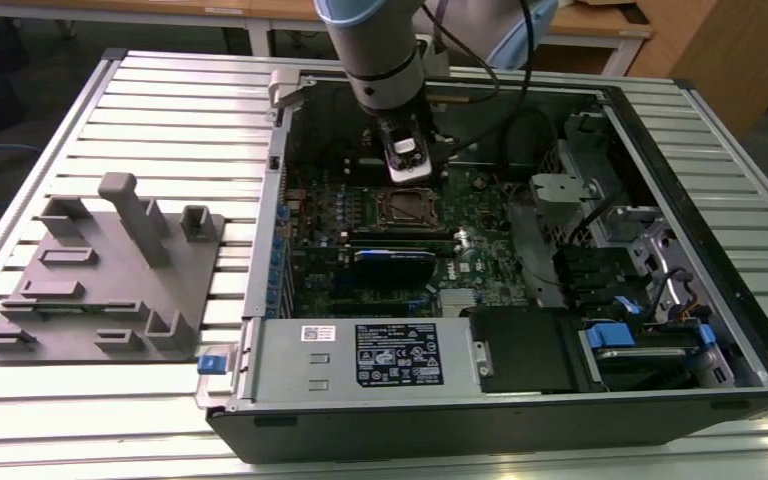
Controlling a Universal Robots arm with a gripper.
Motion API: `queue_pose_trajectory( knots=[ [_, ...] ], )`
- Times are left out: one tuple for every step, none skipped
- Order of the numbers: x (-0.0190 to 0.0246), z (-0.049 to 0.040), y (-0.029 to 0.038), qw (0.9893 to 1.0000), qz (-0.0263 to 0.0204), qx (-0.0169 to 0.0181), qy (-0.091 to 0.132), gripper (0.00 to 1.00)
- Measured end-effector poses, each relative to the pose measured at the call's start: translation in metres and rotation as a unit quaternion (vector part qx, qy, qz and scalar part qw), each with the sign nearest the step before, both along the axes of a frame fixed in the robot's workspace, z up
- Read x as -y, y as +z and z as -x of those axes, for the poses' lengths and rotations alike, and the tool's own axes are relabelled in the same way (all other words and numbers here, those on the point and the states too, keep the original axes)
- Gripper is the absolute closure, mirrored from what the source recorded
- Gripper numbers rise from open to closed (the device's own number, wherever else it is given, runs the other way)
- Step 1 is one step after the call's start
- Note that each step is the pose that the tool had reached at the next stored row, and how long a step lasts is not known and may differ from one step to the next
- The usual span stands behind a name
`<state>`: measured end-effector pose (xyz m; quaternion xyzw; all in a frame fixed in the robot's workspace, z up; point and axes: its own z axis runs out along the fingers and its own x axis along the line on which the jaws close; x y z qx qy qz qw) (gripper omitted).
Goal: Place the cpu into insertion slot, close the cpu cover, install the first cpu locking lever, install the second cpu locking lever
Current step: 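Install the first cpu locking lever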
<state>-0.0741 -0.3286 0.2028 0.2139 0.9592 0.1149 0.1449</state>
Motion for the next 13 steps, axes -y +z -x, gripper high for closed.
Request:
queue_pose_trajectory(
  knots=[
    [0.0000, -0.0001, 0.0003, 1.0000, 0.0077, 0.0000, 0.000, 0.90],
    [0.0000, -0.0002, 0.0005, 0.9999, 0.0167, -0.0003, -0.001, 0.90],
    [0.0000, -0.0002, 0.0005, 0.9997, 0.0257, -0.0003, -0.001, 0.90],
    [0.0000, -0.0002, 0.0005, 0.9994, 0.0348, -0.0002, -0.002, 0.90],
    [-0.0001, -0.0003, 0.0005, 0.9990, 0.0436, -0.0002, -0.002, 0.90],
    [0.0000, -0.0005, 0.0005, 0.9986, 0.0526, -0.0003, -0.002, 0.90],
    [0.0000, -0.0006, 0.0005, 0.9983, 0.0578, -0.0003, -0.002, 0.90],
    [0.0000, -0.0006, 0.0005, 0.9983, 0.0578, -0.0004, -0.002, 0.90],
    [0.0000, -0.0006, 0.0005, 0.9983, 0.0578, -0.0004, -0.002, 0.90],
    [0.0000, -0.0006, 0.0005, 0.9983, 0.0579, -0.0004, -0.002, 0.90],
    [0.0000, -0.0006, 0.0005, 0.9983, 0.0579, -0.0005, -0.002, 0.90],
    [-0.0001, -0.0007, 0.0004, 0.9983, 0.0579, -0.0024, -0.002, 0.90],
    [-0.0001, -0.0009, 0.0004, 0.9983, 0.0579, -0.0075, -0.002, 0.90]
  ],
)
